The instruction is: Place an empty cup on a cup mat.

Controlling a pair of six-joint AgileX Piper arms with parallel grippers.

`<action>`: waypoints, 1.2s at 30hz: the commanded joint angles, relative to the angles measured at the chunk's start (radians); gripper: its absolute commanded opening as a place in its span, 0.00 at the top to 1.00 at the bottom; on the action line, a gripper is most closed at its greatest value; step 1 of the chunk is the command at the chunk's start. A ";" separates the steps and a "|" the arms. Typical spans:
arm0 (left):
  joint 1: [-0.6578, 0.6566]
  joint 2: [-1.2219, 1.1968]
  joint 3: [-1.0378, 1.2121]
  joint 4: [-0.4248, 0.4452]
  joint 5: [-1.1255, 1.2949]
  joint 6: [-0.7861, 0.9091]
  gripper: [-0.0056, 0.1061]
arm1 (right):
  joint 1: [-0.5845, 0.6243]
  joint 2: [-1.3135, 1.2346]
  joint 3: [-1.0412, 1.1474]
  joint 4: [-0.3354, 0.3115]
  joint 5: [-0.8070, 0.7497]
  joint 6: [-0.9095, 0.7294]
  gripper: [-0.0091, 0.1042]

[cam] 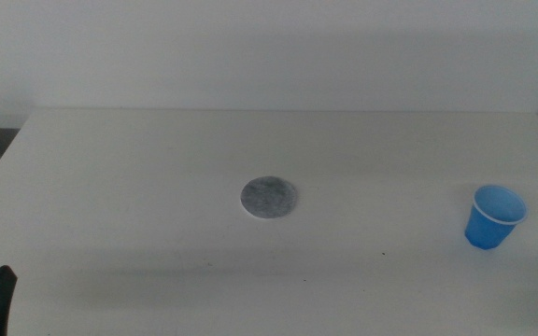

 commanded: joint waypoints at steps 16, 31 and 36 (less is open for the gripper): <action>-0.002 -0.004 0.000 -0.002 -0.006 -0.003 0.11 | 0.001 0.360 -0.677 0.016 0.577 0.004 0.22; -0.002 -0.004 0.000 -0.002 -0.006 -0.003 0.11 | 0.001 1.075 -1.196 0.037 0.972 0.064 0.22; -0.002 -0.004 0.000 -0.002 -0.006 -0.003 0.11 | -0.066 1.251 -1.219 0.056 0.920 0.080 0.22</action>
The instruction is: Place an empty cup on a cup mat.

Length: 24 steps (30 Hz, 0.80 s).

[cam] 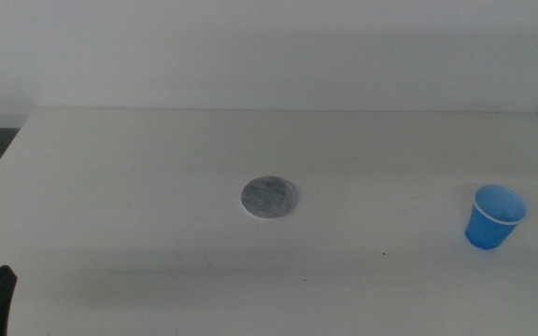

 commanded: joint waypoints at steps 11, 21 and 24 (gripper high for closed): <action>-0.002 -0.004 0.000 -0.002 -0.006 -0.003 0.11 | -0.137 0.381 -0.012 0.087 -0.247 -0.068 0.22; -0.002 -0.004 0.000 -0.002 -0.006 -0.003 0.11 | -0.137 0.568 -0.005 0.078 -0.412 -0.011 0.32; -0.002 -0.004 0.000 -0.002 -0.006 -0.003 0.11 | -0.135 0.606 -0.005 0.087 -0.411 -0.016 0.40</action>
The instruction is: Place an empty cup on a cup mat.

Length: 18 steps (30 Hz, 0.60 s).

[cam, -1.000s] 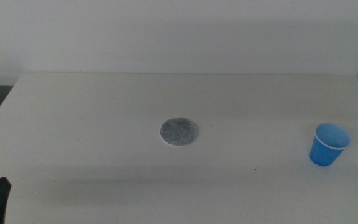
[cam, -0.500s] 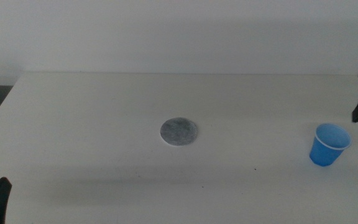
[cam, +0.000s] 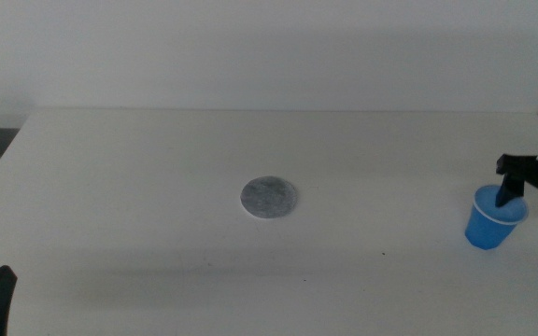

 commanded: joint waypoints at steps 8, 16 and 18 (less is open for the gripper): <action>-0.002 -0.004 0.000 -0.002 -0.006 -0.003 0.11 | 0.069 0.003 -0.054 0.002 0.012 0.005 0.93; -0.002 -0.004 0.000 -0.002 -0.006 -0.003 0.11 | 0.359 0.094 -0.415 -0.020 0.122 0.100 0.93; -0.002 -0.004 0.000 -0.002 -0.006 -0.003 0.11 | 0.438 0.164 -0.536 -0.026 0.150 0.112 0.93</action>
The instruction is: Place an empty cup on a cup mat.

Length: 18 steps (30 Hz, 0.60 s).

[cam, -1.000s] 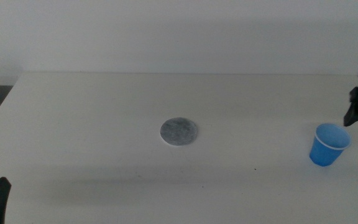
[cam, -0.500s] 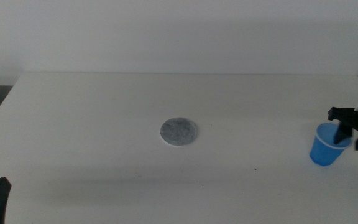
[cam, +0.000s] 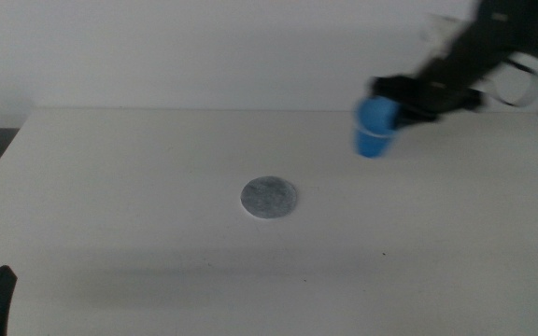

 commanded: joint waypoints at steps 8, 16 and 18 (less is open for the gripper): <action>-0.002 -0.004 0.000 -0.002 -0.006 -0.003 0.11 | 0.247 0.292 -0.423 0.012 0.145 0.041 0.93; -0.002 -0.004 0.000 -0.002 -0.006 -0.003 0.11 | 0.287 0.382 -0.449 -0.035 0.141 0.116 0.93; -0.002 -0.004 0.000 -0.002 -0.006 -0.003 0.11 | 0.287 0.391 -0.449 -0.048 0.150 0.124 0.93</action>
